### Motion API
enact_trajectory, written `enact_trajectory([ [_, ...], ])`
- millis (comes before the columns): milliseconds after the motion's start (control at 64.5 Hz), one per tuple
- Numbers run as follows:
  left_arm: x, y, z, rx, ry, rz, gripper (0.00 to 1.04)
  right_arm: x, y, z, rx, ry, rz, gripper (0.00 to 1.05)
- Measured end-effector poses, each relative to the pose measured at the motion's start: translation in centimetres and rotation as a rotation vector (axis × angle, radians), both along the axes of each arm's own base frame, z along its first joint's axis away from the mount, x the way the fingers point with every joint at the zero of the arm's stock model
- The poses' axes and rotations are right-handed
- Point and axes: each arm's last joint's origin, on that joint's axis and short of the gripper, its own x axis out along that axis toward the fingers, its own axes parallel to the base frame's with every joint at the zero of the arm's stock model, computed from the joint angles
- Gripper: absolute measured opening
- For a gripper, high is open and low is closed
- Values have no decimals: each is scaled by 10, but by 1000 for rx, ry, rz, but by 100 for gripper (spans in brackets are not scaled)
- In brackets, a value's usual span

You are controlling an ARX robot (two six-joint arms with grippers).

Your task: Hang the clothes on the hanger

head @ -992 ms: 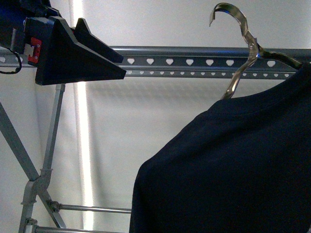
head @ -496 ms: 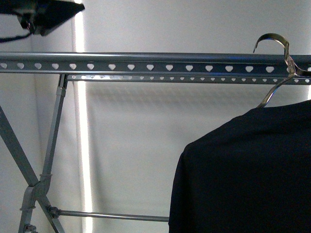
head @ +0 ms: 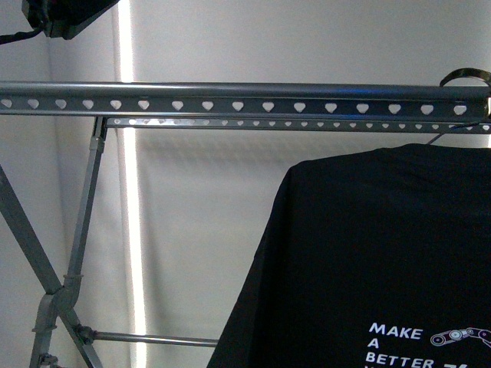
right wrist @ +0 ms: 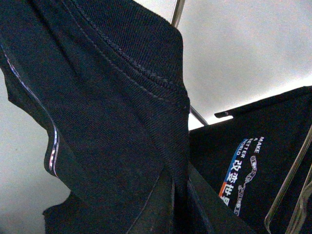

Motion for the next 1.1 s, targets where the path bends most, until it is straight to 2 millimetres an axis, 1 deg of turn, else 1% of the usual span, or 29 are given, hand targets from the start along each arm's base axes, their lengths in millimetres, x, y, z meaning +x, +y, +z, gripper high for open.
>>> enact_trajectory([
  [93, -1, -1, -1, 0, 0, -2, 98, -3, -5, -1, 11, 11, -31, 4],
  [217, -1, -3, -2, 3, 3, -6, 98, -5, -16, 1, -42, -3, -103, 4],
  [248, -1, -4, -3, 5, 4, -8, 98, -5, -19, 1, -64, -11, -120, 4],
  [295, -1, -6, -4, 11, 13, -13, 98, -4, -26, 2, -143, -48, -161, 4],
  [357, -1, -7, -5, 14, 35, -14, 98, -2, -31, 3, -223, -83, -186, 4],
  [388, 0, -8, -6, 14, 40, -15, 98, 0, -35, 4, -301, -118, -207, 4],
  [450, 0, -9, -6, 15, 41, -18, 98, 8, -41, 5, -405, -153, -239, 4],
  [558, -1, -9, -6, 16, 39, -17, 98, 21, -47, 0, -471, -121, -274, 4],
  [682, -1, -9, -5, 15, 38, -16, 98, 48, -48, 0, -520, -105, -317, 4],
  [744, -1, -9, -5, 16, 38, -16, 98, 60, -43, 6, -526, -121, -329, 4],
  [775, -1, -9, -5, 16, 38, -16, 98, 67, -39, 13, -530, -142, -338, 4],
  [837, -1, -9, -5, 16, 38, -17, 98, 72, -35, 25, -529, -168, -350, 4],
  [992, -1, -9, -5, 15, 38, -16, 98, 77, -30, 52, -532, -230, -393, 4],
  [1101, -1, -9, -5, 15, 38, -16, 98, 79, -28, 62, -550, -246, -423, 4],
])
